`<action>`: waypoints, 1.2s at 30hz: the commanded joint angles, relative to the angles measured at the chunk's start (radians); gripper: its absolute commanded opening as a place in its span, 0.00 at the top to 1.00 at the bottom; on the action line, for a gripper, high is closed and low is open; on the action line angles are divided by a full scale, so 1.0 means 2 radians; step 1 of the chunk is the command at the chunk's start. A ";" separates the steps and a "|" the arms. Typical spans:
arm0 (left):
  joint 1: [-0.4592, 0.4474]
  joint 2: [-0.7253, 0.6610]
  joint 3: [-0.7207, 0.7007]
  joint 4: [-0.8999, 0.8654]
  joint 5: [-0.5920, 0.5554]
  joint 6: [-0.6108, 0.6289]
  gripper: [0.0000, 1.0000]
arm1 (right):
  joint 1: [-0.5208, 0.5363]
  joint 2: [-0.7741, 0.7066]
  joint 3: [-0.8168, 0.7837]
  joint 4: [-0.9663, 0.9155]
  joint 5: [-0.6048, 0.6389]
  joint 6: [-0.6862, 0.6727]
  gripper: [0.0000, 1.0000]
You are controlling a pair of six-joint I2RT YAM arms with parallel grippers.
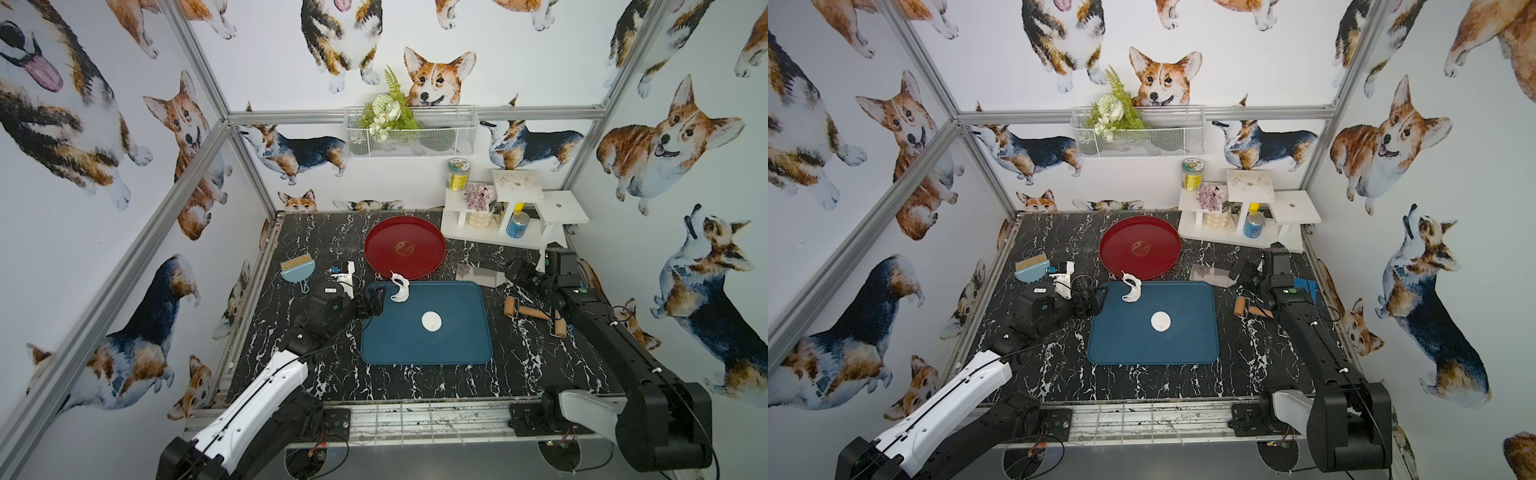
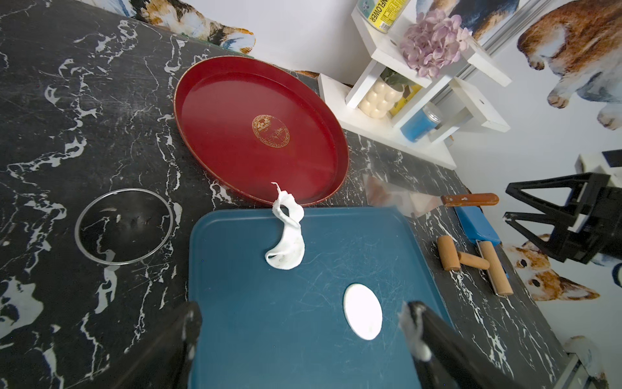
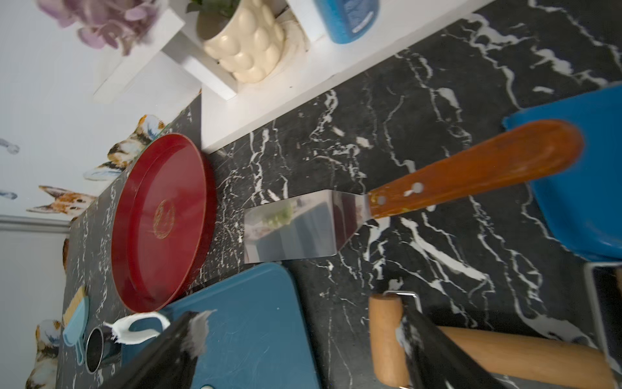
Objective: Roll out the dumpling wrappers from the dough
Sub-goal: Pick up the spatula from the center of the board.
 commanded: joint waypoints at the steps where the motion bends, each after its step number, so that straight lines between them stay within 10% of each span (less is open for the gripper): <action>1: 0.001 0.002 -0.005 0.029 0.005 -0.007 0.00 | -0.042 0.005 -0.018 0.022 -0.054 -0.003 0.03; 19: 0.001 0.037 -0.019 0.054 0.009 -0.005 0.00 | -0.135 0.101 -0.059 0.219 -0.135 0.003 0.08; 36: 0.000 0.076 -0.005 0.066 0.010 -0.001 0.00 | -0.146 0.239 -0.032 0.335 -0.209 -0.007 0.32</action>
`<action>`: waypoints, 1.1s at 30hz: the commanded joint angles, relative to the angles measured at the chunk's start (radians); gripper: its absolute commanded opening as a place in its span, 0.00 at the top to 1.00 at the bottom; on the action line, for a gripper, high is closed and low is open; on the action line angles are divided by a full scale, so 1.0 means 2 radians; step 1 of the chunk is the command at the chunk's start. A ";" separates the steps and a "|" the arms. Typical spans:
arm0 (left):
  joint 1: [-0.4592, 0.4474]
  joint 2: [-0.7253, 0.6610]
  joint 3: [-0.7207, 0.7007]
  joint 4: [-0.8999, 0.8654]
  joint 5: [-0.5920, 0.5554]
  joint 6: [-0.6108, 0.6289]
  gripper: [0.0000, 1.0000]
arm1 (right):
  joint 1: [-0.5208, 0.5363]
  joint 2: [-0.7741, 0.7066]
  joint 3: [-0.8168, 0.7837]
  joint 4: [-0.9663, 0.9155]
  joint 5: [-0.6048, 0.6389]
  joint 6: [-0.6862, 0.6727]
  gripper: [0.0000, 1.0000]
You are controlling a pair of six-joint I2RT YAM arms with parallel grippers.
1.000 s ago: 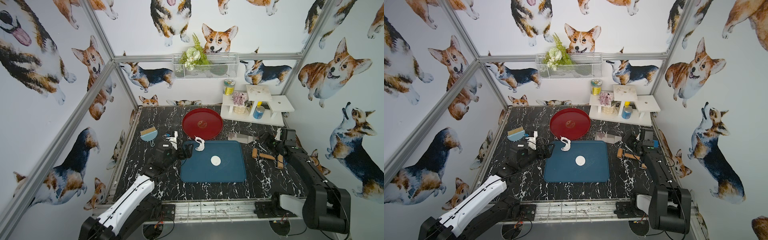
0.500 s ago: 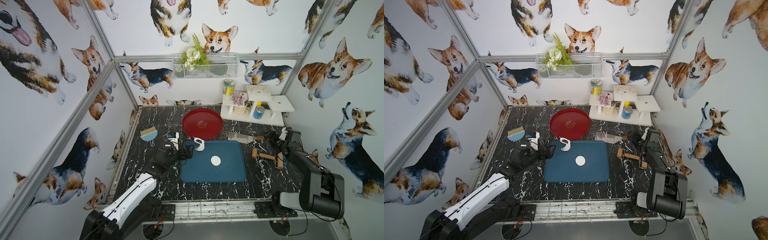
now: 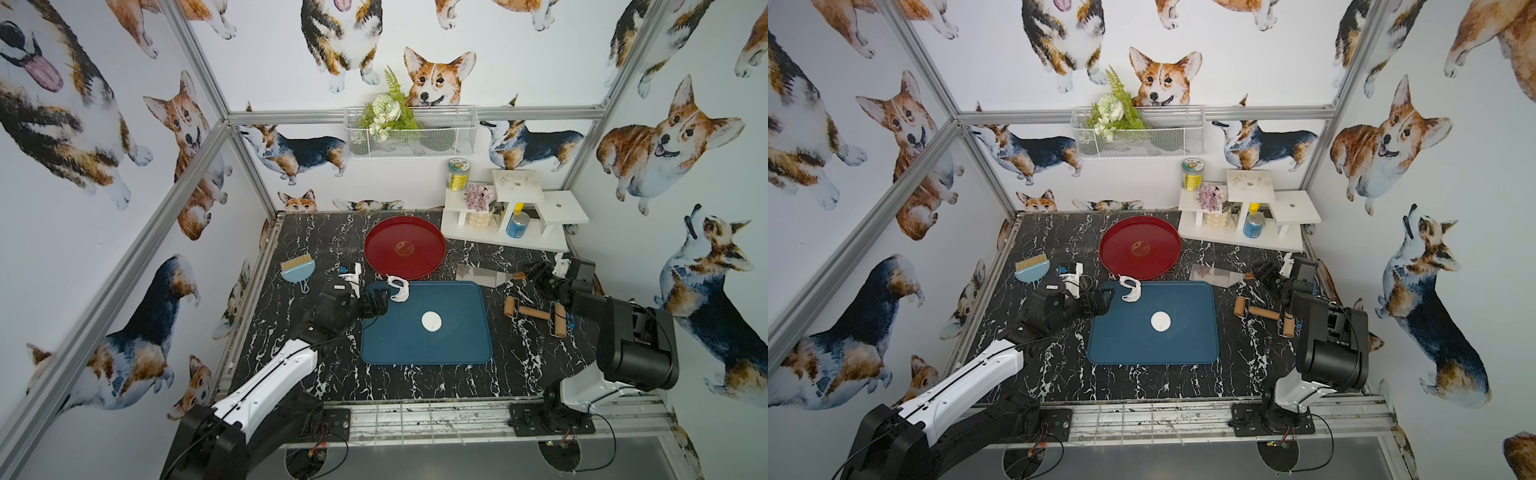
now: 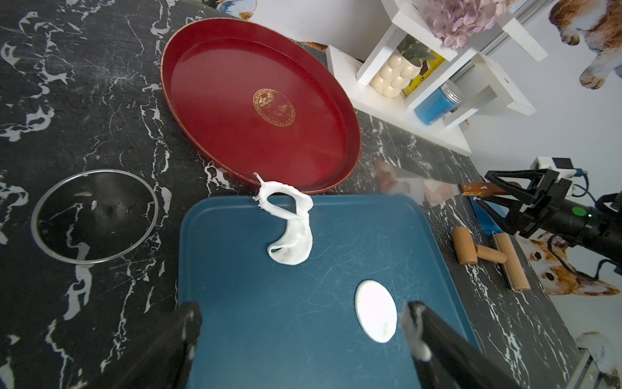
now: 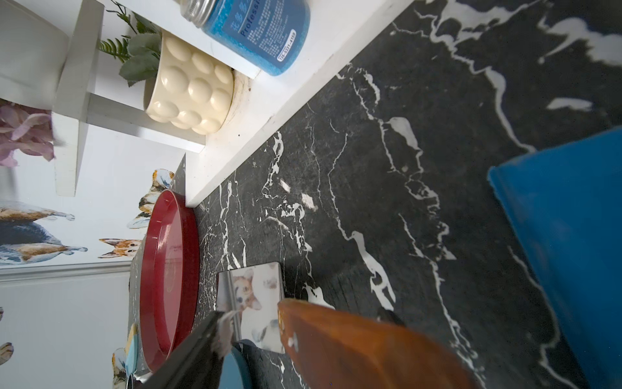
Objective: Roll out the dumpling wrappers from the dough
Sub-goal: Pick up the spatula from the center of the board.
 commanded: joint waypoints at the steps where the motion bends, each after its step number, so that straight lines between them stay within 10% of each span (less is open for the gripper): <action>1: 0.001 0.006 0.007 0.015 0.002 0.002 0.00 | -0.002 0.019 0.007 0.049 -0.022 -0.007 0.34; 26: 0.001 -0.004 0.002 0.004 -0.012 0.002 0.00 | -0.002 -0.002 0.007 0.075 -0.043 -0.002 1.00; 33: 0.001 -0.020 0.004 -0.037 -0.049 -0.009 0.00 | -0.002 -0.082 0.002 0.048 -0.031 0.013 1.00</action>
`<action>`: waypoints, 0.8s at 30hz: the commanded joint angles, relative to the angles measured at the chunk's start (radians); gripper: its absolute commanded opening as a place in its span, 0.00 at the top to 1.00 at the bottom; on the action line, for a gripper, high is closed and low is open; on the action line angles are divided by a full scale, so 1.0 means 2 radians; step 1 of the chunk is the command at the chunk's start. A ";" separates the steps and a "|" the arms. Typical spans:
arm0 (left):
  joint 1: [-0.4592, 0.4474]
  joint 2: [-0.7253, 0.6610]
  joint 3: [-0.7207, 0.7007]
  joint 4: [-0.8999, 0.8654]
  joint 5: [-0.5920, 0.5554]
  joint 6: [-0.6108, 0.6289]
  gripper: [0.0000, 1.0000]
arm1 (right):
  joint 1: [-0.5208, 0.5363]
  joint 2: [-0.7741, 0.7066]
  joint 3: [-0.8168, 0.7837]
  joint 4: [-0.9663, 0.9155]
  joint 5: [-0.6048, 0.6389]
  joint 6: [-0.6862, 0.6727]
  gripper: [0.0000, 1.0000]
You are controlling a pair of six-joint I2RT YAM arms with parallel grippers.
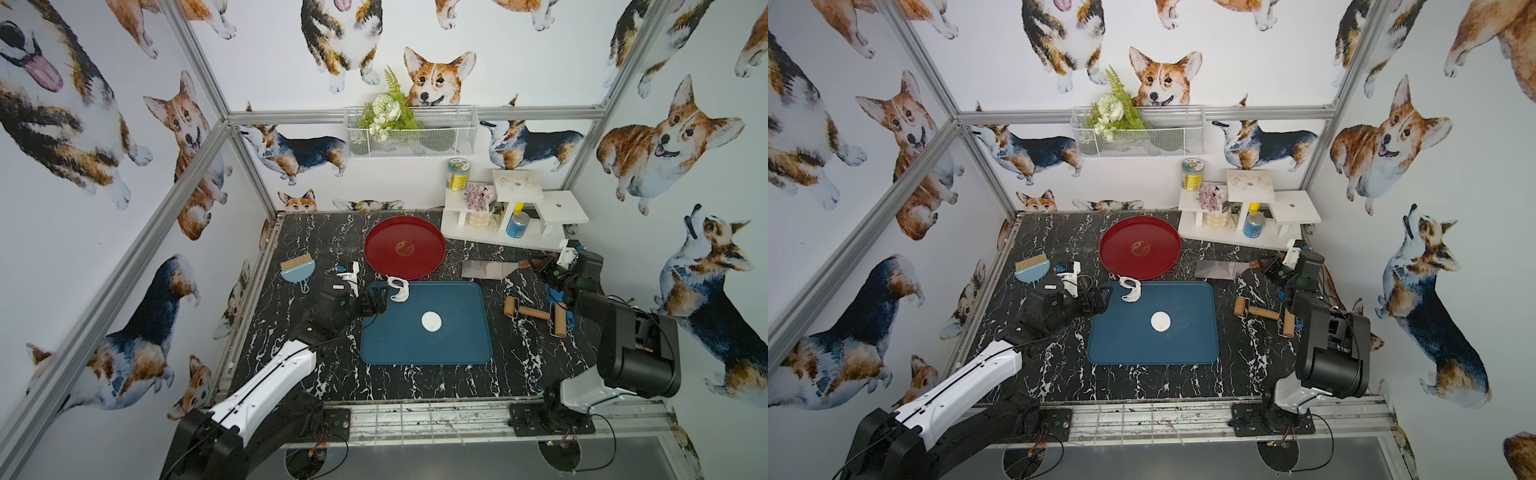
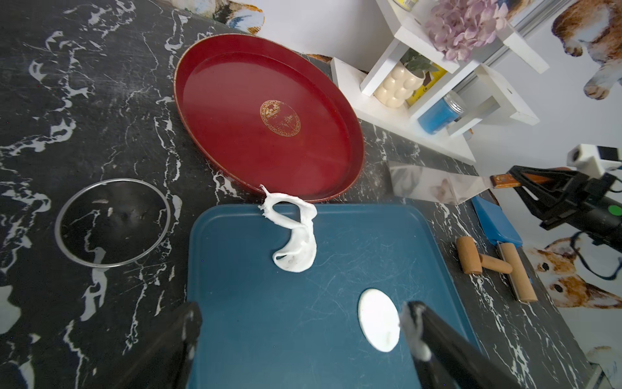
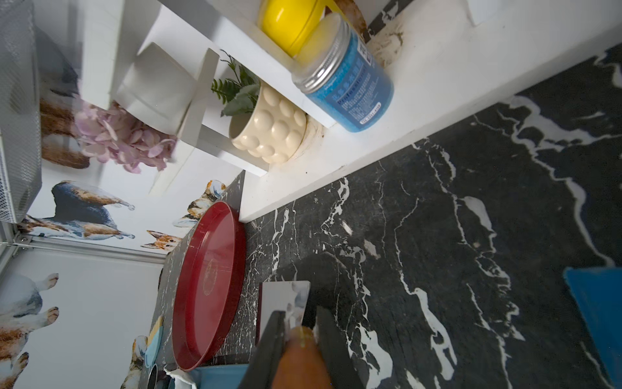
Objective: Roll out the dumpling wrappers from the dough
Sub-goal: Pick up the spatula from the center of the board.
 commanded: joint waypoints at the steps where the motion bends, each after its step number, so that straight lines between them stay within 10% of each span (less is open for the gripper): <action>1: 0.001 -0.004 0.002 -0.027 -0.026 -0.008 0.00 | 0.001 -0.040 -0.002 -0.010 0.005 0.016 1.00; 24: 0.001 0.016 -0.018 -0.106 0.008 -0.038 0.00 | 0.140 -0.276 0.050 -0.376 0.072 -0.083 1.00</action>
